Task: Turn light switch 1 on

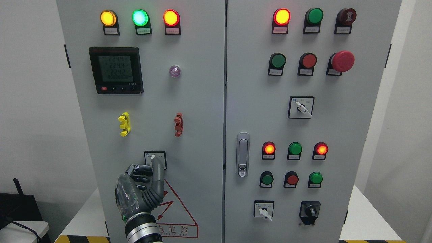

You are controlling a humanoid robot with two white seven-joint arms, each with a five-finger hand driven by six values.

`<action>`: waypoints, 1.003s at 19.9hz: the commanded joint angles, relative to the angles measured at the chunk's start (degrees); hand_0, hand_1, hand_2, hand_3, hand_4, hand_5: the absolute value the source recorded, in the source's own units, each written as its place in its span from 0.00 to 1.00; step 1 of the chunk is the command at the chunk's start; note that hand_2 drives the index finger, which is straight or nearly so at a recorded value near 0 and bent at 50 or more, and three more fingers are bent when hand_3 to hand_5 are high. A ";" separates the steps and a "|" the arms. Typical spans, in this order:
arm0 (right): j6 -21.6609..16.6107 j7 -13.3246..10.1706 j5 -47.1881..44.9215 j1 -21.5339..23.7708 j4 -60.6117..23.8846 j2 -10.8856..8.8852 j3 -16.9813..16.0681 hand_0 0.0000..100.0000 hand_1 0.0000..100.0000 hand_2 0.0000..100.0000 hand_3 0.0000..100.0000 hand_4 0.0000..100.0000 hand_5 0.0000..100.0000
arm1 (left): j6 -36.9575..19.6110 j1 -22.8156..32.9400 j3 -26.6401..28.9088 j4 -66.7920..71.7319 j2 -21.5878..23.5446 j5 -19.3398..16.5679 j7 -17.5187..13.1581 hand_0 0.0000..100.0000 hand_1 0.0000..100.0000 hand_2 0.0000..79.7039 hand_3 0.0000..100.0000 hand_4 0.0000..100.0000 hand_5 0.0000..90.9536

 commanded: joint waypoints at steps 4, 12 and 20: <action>-0.01 0.19 -1.05 0.00 -0.05 0.00 0.00 0.12 0.39 0.00 0.00 0.00 0.00 | 0.01 -0.14 -0.01 0.34 0.05 0.03 -0.06 0.39 0.35 0.74 0.68 0.73 0.70; -0.01 0.19 -1.05 0.00 -0.05 0.00 0.00 0.12 0.39 0.00 0.00 0.00 0.00 | 0.01 -0.14 -0.19 0.25 0.05 0.03 -0.14 0.45 0.33 0.75 0.69 0.73 0.70; -0.01 0.19 -0.97 0.00 -0.05 0.00 0.00 0.12 0.39 0.00 0.00 0.00 0.00 | -0.08 -0.50 -0.19 0.34 0.05 0.12 -0.32 0.51 0.29 0.75 0.69 0.73 0.71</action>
